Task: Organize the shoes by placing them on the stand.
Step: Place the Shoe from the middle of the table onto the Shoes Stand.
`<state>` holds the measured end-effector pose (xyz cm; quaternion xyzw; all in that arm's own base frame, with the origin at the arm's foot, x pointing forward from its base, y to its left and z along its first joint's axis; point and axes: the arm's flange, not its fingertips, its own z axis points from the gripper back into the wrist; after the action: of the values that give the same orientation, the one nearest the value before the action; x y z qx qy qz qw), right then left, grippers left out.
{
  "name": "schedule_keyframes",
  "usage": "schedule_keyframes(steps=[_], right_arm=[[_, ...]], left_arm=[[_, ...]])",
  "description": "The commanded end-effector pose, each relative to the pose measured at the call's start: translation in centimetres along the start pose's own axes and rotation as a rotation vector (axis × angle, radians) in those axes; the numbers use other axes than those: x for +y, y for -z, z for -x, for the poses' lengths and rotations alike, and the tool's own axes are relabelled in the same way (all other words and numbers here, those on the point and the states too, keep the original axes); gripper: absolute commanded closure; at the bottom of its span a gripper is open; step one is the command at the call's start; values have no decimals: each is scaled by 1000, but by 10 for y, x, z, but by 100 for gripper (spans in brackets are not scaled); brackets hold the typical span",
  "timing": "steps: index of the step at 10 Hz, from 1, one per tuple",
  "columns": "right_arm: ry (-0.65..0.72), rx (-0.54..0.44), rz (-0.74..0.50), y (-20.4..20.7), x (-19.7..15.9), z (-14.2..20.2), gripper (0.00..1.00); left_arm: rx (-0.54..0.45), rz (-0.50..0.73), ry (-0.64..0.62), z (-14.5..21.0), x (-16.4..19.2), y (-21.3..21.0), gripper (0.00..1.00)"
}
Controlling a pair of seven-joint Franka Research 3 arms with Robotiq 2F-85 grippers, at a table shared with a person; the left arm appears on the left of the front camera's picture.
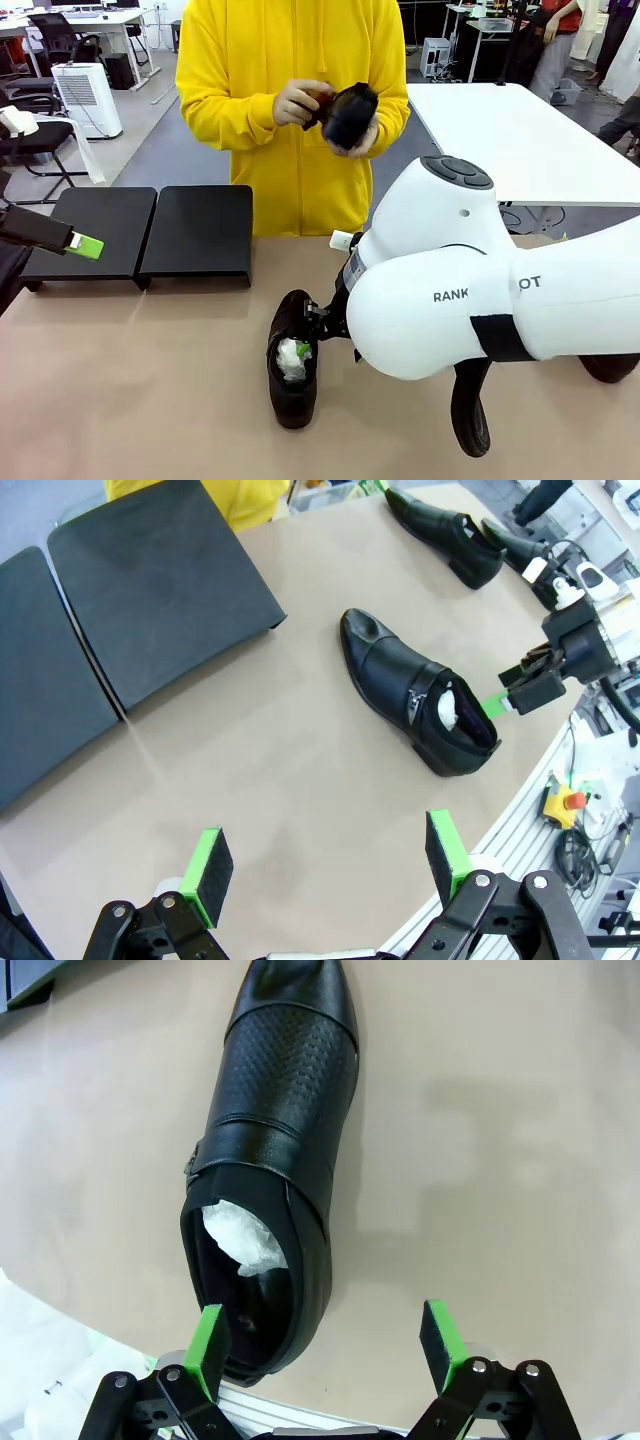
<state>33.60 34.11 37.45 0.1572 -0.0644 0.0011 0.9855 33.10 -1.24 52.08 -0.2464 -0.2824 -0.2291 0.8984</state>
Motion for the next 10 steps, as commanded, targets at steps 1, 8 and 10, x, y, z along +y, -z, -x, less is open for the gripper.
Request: schedule_keyframes(steps=[1,8,10], right_arm=[[-3,-13,-13,0,4,-3,0],[219,-175,50,-92,-69,29,0],[390,-220,55,-118,-121,42,0]], left_arm=[[-9,21,13,0,1,-1,0],[65,21,33,-5,-59,40,0],[115,-25,-35,-17,-111,75,0]])
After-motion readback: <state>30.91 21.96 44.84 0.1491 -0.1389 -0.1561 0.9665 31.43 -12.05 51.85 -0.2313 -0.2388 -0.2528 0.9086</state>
